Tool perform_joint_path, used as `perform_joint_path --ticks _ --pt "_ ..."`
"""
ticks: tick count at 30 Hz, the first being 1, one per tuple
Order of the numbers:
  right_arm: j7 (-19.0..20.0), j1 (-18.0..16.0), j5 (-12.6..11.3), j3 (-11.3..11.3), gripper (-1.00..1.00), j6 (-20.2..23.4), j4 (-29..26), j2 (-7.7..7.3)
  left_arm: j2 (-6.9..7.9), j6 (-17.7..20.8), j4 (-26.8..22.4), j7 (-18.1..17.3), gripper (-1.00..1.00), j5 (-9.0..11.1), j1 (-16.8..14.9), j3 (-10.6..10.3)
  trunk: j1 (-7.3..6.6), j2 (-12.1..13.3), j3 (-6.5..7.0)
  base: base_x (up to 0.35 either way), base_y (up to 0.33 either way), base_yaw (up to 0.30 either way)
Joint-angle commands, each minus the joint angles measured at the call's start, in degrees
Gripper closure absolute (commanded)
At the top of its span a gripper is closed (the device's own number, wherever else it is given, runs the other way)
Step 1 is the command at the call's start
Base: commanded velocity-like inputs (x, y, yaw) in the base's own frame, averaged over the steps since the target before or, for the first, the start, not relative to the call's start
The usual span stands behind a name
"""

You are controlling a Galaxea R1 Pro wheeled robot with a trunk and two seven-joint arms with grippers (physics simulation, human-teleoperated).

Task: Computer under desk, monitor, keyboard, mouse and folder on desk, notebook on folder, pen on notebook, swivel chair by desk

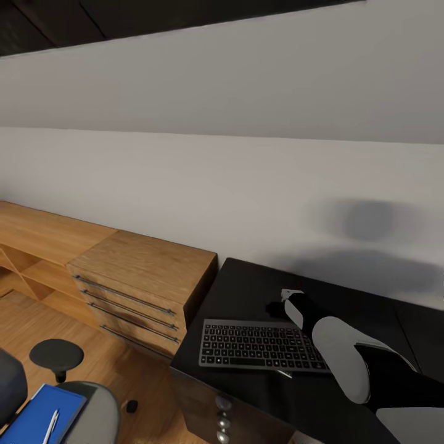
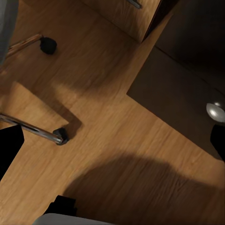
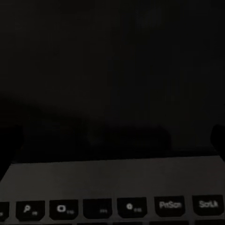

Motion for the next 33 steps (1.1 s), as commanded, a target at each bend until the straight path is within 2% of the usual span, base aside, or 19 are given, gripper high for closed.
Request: perform_joint_path --ticks 1,33 --pt "-0.1 0.0 0.4 -0.5 -1.00 0.3 -0.1 0.05 0.04 -0.2 0.0 0.5 -1.00 0.2 0.0 -0.4 -0.01 0.0 -0.06 -0.075 0.000 0.000" --pt "-0.1 0.0 0.4 -0.5 -1.00 0.1 -0.1 0.17 0.09 -0.2 0.0 0.5 -1.00 0.1 0.0 -0.4 -0.01 0.0 -0.06 -0.045 0.000 0.000"
